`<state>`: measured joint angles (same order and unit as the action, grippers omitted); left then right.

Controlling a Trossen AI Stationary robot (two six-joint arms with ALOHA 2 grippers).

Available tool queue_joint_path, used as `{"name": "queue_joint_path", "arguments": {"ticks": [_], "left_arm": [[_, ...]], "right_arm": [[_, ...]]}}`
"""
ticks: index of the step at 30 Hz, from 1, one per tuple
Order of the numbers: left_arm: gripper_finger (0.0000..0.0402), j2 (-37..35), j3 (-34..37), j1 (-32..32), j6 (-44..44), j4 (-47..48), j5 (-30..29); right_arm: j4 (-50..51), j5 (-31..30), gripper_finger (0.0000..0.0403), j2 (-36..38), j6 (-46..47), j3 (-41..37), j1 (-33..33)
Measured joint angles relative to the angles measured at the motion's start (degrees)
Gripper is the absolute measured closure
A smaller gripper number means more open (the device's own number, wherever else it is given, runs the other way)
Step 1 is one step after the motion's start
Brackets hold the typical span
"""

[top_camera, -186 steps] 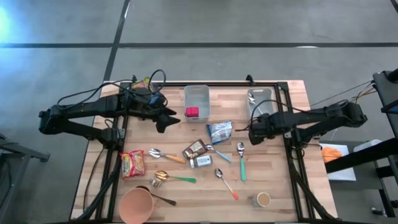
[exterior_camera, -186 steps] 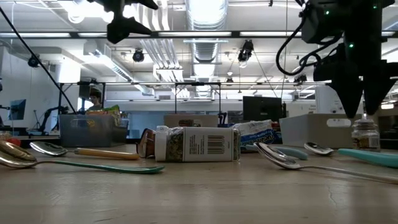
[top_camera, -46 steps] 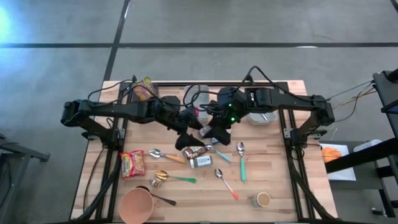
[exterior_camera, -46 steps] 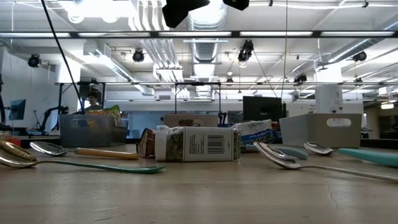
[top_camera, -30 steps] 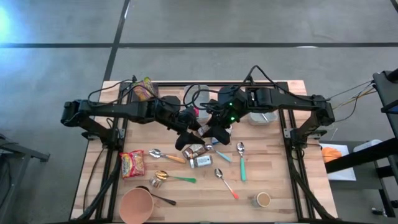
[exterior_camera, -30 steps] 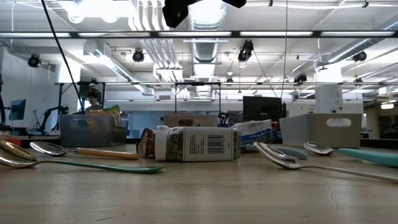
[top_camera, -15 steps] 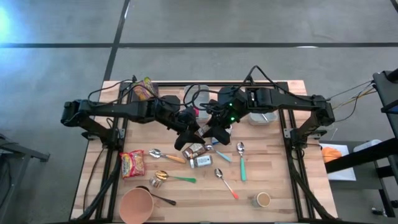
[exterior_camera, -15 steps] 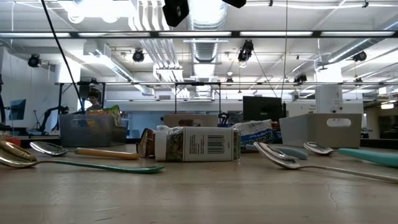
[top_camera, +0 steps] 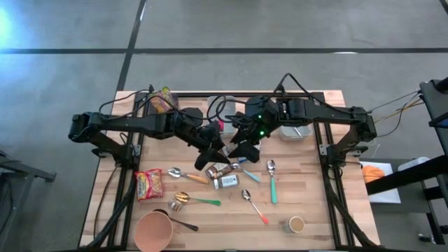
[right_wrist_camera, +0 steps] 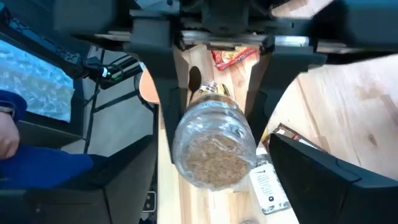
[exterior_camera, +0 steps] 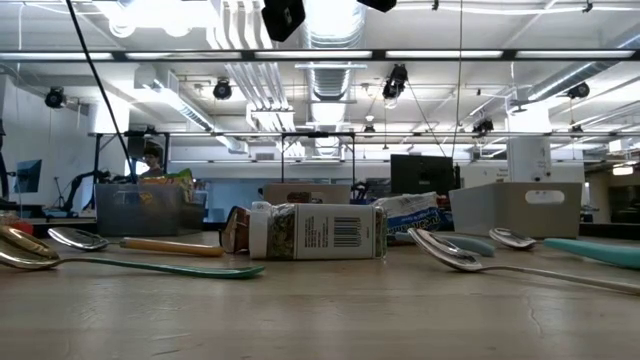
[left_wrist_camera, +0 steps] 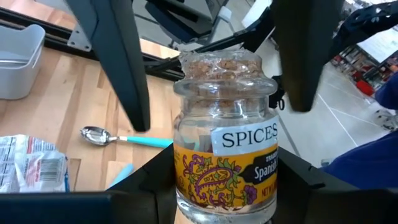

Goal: Pick & Place Food Item
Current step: Put the right brown seasoning bottle into the left gray bin

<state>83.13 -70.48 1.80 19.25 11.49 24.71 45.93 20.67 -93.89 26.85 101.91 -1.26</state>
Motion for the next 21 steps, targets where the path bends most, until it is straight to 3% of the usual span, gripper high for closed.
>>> {"name": "queue_joint_path", "arguments": {"ticks": [7,21], "left_arm": [[0.0224,-0.1,0.0,0.0,-1.5,0.1,-1.1],[0.0224,-0.6,0.0,0.0,-1.2,-3.1,-7.9]], "right_arm": [[0.1,-0.1,0.0087,0.0,0.5,0.9,0.0],[5.4,-8.0,0.0097,0.2,1.7,5.4,-0.3]]}}
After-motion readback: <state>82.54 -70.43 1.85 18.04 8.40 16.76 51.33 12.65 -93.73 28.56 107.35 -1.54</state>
